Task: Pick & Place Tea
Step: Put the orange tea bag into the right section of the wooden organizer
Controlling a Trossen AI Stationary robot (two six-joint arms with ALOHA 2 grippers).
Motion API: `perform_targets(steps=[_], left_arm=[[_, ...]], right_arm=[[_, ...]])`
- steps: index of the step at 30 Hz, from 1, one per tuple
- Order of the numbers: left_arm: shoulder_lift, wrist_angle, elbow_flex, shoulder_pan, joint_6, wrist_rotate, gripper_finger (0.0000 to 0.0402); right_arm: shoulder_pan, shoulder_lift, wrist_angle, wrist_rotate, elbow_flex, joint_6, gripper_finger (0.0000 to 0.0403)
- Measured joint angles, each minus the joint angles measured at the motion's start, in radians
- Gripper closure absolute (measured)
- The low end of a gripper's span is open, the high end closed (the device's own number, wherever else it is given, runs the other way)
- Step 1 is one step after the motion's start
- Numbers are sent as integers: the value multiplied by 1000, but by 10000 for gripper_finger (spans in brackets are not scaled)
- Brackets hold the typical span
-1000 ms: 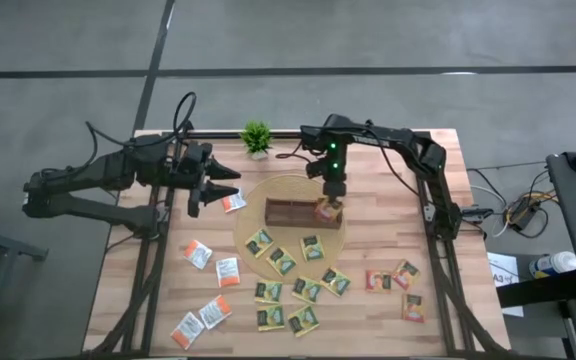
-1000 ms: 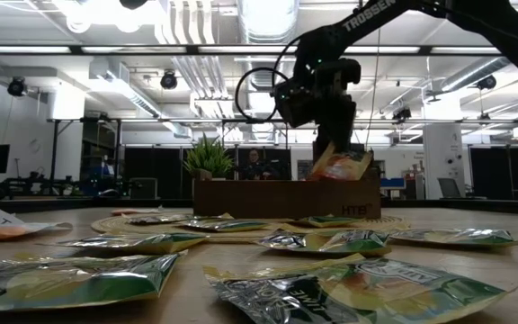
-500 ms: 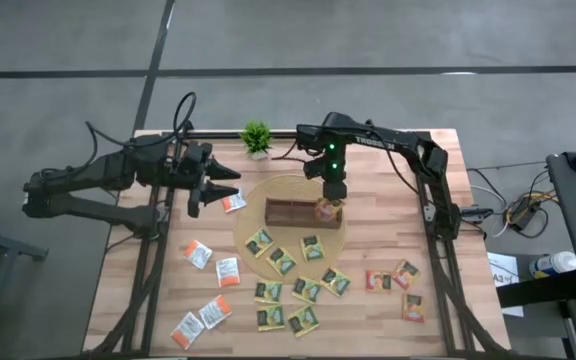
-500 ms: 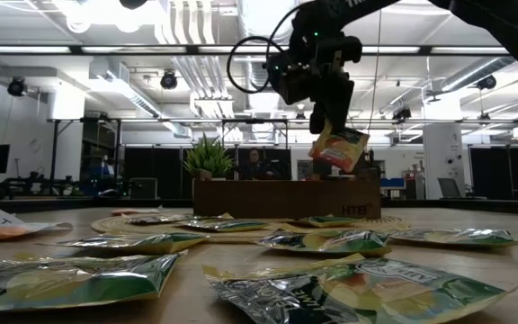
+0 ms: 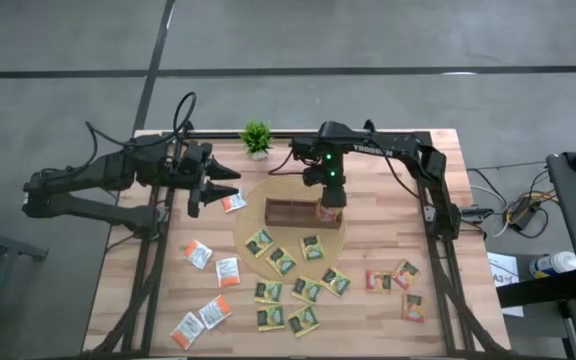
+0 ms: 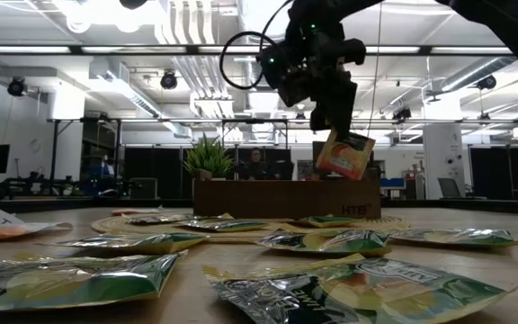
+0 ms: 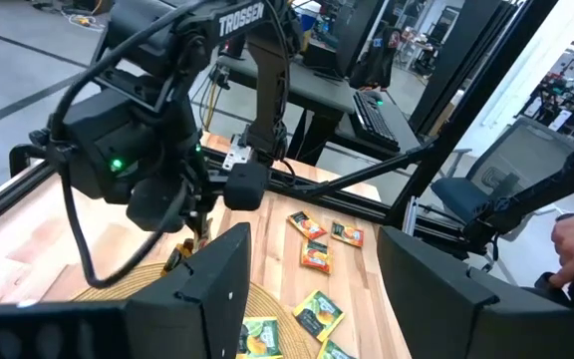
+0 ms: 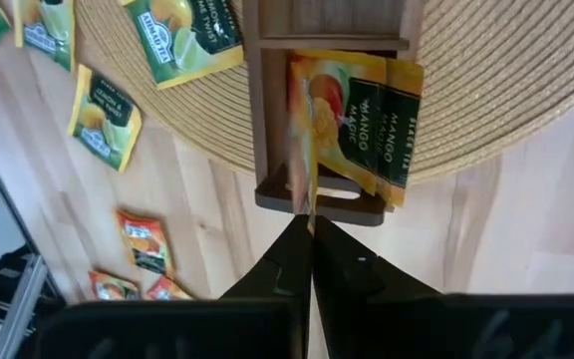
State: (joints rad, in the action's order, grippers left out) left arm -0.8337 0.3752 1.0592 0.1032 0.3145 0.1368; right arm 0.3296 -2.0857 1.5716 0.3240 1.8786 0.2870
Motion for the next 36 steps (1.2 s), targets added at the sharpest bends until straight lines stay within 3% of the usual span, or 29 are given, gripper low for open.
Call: perform_targets(steps=[11,36], left_arm=[[0,0,0,0,-1,0,189],[0,1,0,0,-4,0,189]], right_arm=[[-26,-11,-3,-93,29,0,395],[-31,-40,0,-119,77,4,395]])
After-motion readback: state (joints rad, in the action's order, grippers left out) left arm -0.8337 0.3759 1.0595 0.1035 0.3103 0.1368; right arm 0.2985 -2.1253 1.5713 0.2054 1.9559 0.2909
